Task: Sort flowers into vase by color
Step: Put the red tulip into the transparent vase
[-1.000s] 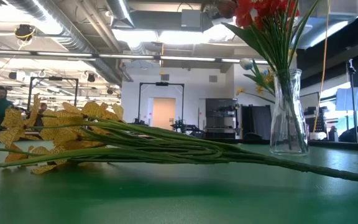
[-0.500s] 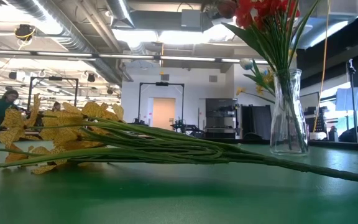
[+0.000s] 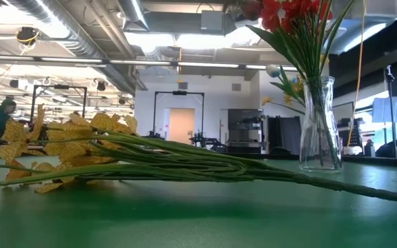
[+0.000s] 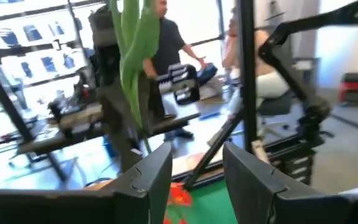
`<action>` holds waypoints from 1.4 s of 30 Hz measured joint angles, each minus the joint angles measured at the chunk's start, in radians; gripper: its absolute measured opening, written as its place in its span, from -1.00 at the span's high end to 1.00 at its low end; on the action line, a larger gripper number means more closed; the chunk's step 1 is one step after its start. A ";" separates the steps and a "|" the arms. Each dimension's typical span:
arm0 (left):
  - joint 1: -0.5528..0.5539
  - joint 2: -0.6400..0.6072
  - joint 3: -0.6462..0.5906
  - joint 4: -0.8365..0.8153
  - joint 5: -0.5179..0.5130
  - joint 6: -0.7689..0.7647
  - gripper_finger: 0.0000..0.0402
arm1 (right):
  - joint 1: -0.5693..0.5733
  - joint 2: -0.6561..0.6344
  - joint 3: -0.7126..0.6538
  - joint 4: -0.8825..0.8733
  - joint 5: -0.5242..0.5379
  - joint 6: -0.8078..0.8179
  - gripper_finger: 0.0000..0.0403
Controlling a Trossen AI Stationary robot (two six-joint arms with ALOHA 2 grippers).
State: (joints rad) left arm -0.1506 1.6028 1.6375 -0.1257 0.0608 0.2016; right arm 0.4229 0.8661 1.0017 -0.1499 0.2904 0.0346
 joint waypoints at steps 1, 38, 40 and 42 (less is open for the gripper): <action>-0.004 0.000 0.000 -0.010 -0.021 0.013 0.31 | 0.022 -0.024 0.001 -0.020 0.058 -0.021 1.00; 0.029 -0.097 -0.444 0.381 -0.137 -0.122 0.31 | 0.660 -0.249 -0.334 -0.342 1.104 0.404 1.00; 0.029 -0.097 -0.444 0.383 -0.137 -0.122 0.31 | 0.682 -0.267 -0.371 -0.215 1.062 0.310 1.00; 0.028 -0.097 -0.444 0.385 -0.133 -0.121 0.31 | 0.690 -0.275 -0.409 -0.030 0.970 0.153 1.00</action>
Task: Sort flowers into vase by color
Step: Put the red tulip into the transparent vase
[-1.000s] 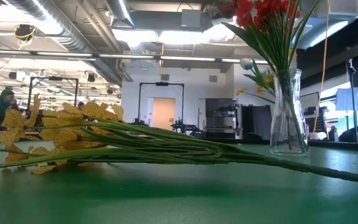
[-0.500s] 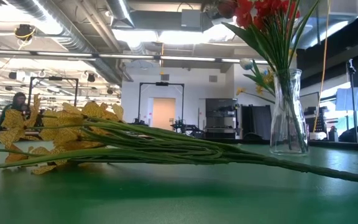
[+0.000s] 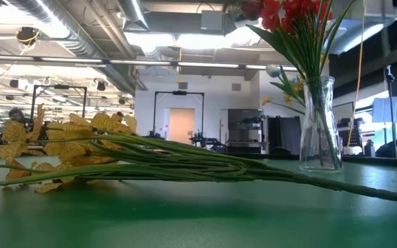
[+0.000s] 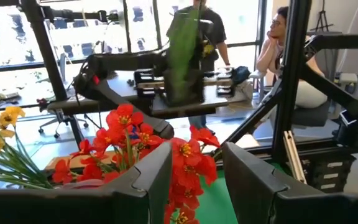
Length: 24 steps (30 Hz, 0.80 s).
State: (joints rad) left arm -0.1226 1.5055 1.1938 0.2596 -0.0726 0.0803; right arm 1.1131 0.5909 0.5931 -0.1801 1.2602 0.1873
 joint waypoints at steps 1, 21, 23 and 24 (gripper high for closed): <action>0.000 0.000 0.000 0.001 0.004 0.000 0.31 | 0.000 -0.001 -0.023 0.124 -0.065 -0.102 1.00; -0.017 0.001 0.000 -0.005 0.030 -0.022 0.31 | -0.156 -0.452 -0.204 0.449 -0.530 -0.653 1.00; -0.016 0.001 0.000 -0.005 0.031 -0.022 0.31 | -0.187 -0.455 -0.204 0.408 -0.521 -0.627 1.00; -0.015 0.001 0.000 -0.005 0.031 -0.022 0.31 | -0.200 -0.453 -0.204 0.383 -0.512 -0.616 1.00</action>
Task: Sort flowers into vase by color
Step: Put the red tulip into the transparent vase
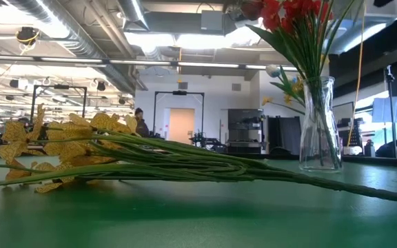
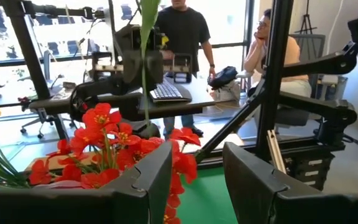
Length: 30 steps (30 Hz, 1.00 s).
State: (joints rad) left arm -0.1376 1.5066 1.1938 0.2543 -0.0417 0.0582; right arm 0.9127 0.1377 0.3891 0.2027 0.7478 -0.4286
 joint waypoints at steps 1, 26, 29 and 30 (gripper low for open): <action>0.001 0.000 0.000 0.000 0.000 0.000 0.31 | -0.012 0.002 0.000 -0.021 0.012 0.010 1.00; 0.046 0.014 -0.001 -0.011 -0.001 -0.024 0.31 | -0.382 0.150 -0.042 -0.036 -0.191 0.215 1.00; 0.046 0.014 -0.001 -0.010 -0.001 -0.024 0.31 | -0.442 0.199 -0.058 -0.025 -0.219 0.235 1.00; 0.046 0.014 -0.001 -0.011 -0.001 -0.024 0.31 | -0.460 0.199 -0.059 -0.034 -0.241 0.251 1.00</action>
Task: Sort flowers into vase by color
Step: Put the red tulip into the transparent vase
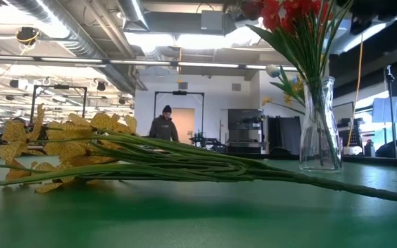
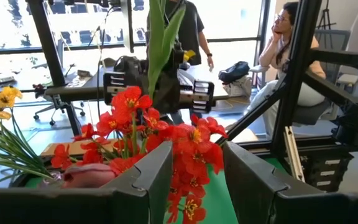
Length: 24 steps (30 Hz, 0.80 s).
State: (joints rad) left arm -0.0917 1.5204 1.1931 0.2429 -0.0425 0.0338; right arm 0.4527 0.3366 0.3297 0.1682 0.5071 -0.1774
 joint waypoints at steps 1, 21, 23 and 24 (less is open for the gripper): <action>0.000 0.000 0.000 -0.004 0.000 0.000 0.31 | -0.016 -0.001 -0.001 -0.002 -0.030 0.017 1.00; 0.000 0.000 0.000 -0.018 0.000 -0.005 0.31 | -0.113 0.006 0.001 -0.105 -0.108 0.140 0.95; 0.000 0.000 0.000 -0.019 0.000 -0.006 0.31 | -0.113 0.006 0.001 -0.108 -0.115 0.151 0.88; 0.000 0.000 0.000 -0.020 0.000 -0.006 0.31 | -0.113 0.006 0.001 -0.113 -0.127 0.154 0.84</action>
State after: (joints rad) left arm -0.0917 1.5204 1.1931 0.2228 -0.0425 0.0273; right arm 0.3393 0.3428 0.3305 0.0550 0.3803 -0.0237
